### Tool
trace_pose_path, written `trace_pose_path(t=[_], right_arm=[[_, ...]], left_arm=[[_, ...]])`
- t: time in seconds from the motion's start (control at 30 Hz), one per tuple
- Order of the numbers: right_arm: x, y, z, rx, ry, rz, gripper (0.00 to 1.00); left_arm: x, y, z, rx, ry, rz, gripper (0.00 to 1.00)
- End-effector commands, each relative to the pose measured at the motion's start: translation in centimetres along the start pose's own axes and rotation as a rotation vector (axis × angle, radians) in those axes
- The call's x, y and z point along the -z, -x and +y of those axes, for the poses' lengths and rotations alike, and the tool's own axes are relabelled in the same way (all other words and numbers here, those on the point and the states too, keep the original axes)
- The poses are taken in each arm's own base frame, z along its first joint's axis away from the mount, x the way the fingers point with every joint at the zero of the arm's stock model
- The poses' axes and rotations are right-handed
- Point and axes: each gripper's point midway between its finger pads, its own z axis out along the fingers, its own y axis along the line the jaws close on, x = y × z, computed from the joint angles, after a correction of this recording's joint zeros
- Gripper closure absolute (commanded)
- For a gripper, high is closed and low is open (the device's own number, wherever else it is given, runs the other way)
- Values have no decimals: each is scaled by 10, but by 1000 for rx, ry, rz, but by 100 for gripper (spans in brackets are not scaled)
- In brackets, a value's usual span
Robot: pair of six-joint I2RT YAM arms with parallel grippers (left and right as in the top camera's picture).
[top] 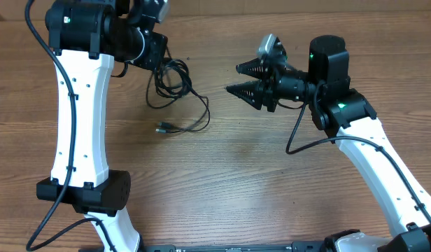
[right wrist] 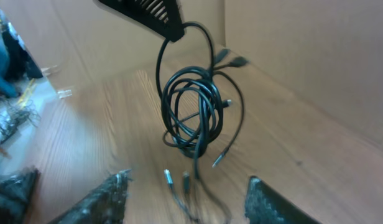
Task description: Untangle cables
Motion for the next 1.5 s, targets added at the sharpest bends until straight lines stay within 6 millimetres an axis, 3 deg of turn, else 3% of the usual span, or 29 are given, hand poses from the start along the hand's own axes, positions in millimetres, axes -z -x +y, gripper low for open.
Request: trace_pose_path(t=[0.0,0.17,0.2,0.23,0.57,0.63,0.7,0.73,0.77,0.83,1.2,1.3,1.37,1.47], right_arm=[[2,1,-1,149,-9,7,35],[-1,-5,-3,136,-2,22,22],[-2,-7,-3,131,-1,25,7],[-3,-8,-4,128,-1,28,0],[-6,-15,-7,107,4,43,0],[-6,-16,-6,104,5,46,8],[-6,-17,-6,100,6,49,38],[-6,-18,-6,94,7,52,66],[-6,-19,-6,91,7,55,83],[-5,-21,-5,80,10,63,96],[-5,-28,-2,49,18,85,96],[-5,-27,-3,51,18,84,96],[-5,-27,-3,51,18,84,96],[-5,-27,-3,51,19,83,96]], left_arm=[[13,9,-42,-226,-207,-92,96],[23,15,-75,-305,-382,-163,96],[24,16,-81,-319,-408,-173,95],[25,16,-85,-330,-427,-180,96],[23,16,-125,-418,-491,-178,96],[22,17,-132,-434,-499,-180,96],[22,17,-137,-446,-504,-181,96],[22,17,-138,-449,-504,-184,96],[22,18,-138,-450,-503,-185,96],[21,18,-137,-450,-500,-184,96],[15,17,-124,-409,-423,-151,94],[15,14,-125,-404,-427,-140,67],[15,9,-126,-394,-435,-117,57],[15,-2,-129,-377,-455,-70,50]])
